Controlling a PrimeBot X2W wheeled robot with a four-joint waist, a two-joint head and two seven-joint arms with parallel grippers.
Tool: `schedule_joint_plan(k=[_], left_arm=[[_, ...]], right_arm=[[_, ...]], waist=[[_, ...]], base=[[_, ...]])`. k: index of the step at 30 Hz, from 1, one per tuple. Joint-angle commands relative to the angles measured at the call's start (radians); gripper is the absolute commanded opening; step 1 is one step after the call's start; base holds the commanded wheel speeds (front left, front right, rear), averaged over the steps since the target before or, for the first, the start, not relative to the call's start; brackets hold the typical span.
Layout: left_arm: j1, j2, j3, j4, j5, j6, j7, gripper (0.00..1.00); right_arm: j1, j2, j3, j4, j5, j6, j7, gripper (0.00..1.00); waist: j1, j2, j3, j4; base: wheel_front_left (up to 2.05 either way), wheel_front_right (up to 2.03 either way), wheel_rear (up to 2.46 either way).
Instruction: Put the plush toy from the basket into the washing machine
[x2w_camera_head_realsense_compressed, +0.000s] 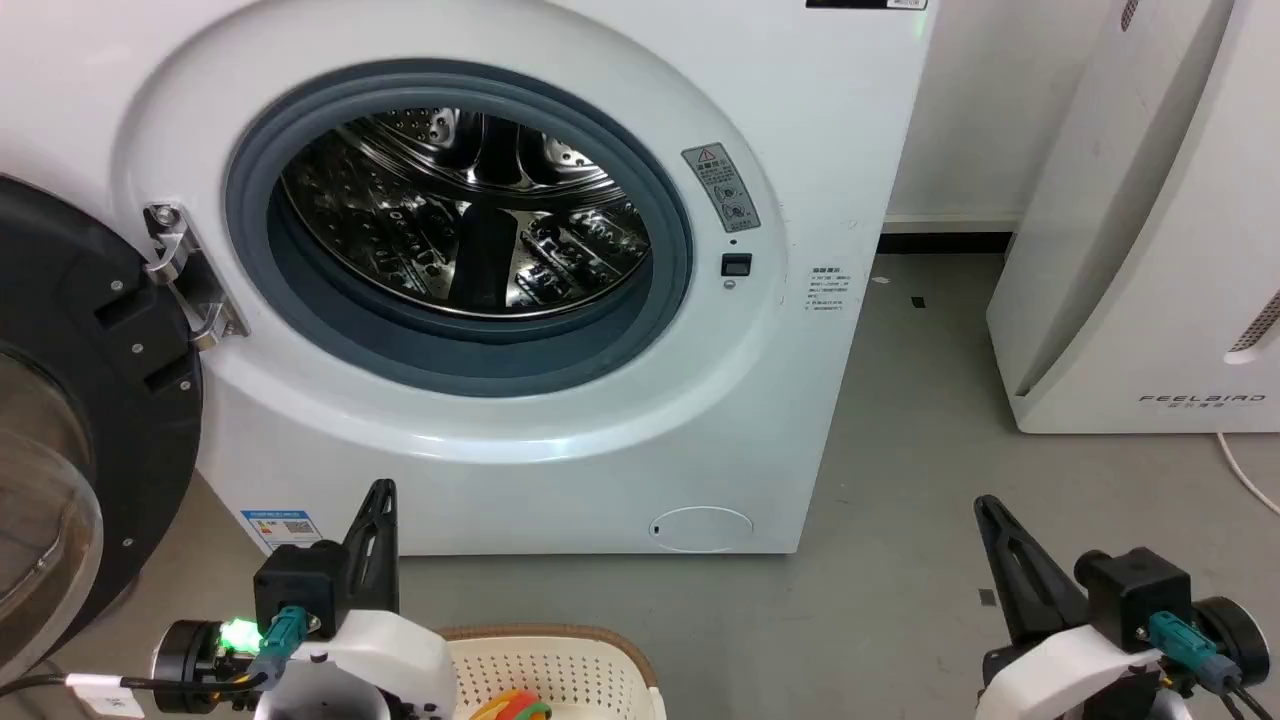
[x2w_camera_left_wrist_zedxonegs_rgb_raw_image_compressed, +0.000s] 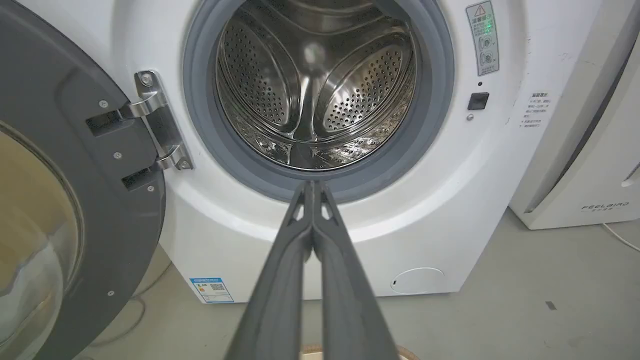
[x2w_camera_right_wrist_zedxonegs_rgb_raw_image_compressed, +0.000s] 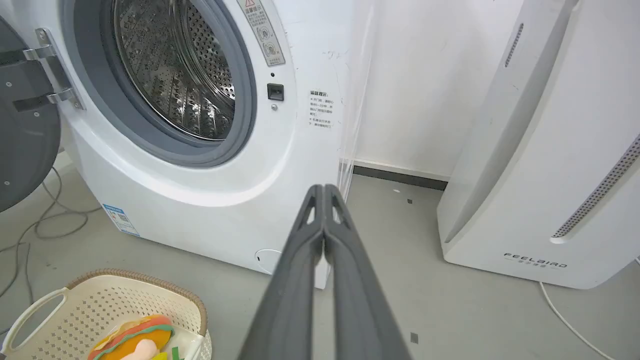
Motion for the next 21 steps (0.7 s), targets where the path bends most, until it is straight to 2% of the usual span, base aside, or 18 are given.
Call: schedule_joint_plan(k=[1, 16, 17, 18, 19, 21], left_arm=[[0.014, 0.0, 0.001, -0.004, 0.003, -0.004, 0.0, 0.0], [0.014, 0.0, 0.001, -0.004, 0.003, -0.004, 0.0, 0.0], [0.0, 0.0, 0.0, 0.0, 0.0, 0.0, 0.0, 1.0], [0.0, 0.0, 0.0, 0.0, 0.0, 0.001, 0.0, 1.0], [0.0, 0.0, -0.001, 0.001, 0.0, 0.001, 0.0, 0.0], [0.0, 0.0, -0.001, 0.001, 0.0, 0.001, -0.001, 0.0]], right_arm=[[-0.014, 0.0, 0.0, 0.002, -0.008, -0.001, 0.0, 0.0], [-0.014, 0.0, 0.0, 0.002, -0.008, -0.001, 0.0, 0.0], [0.0, 0.0, 0.0, 0.0, 0.0, 0.0, 0.0, 1.0], [0.0, 0.0, 0.0, 0.0, 0.001, 0.0, -0.001, 1.0], [0.001, 0.0, 0.0, 0.0, 0.001, 0.0, -0.001, 0.0], [0.001, 0.0, 0.0, 0.0, 0.001, 0.0, -0.001, 0.0]], waist=[[0.0, 0.0, 0.0, 0.0], [0.0, 0.0, 0.0, 0.0], [0.0, 0.0, 0.0, 0.0], [0.0, 0.0, 0.0, 0.0], [0.0, 0.0, 0.0, 0.0], [0.0, 0.0, 0.0, 0.0]], base=[[0.0, 0.0, 0.0], [0.0, 0.0, 0.0], [0.0, 0.0, 0.0], [0.0, 0.0, 0.0], [0.0, 0.0, 0.0], [0.0, 0.0, 0.0]])
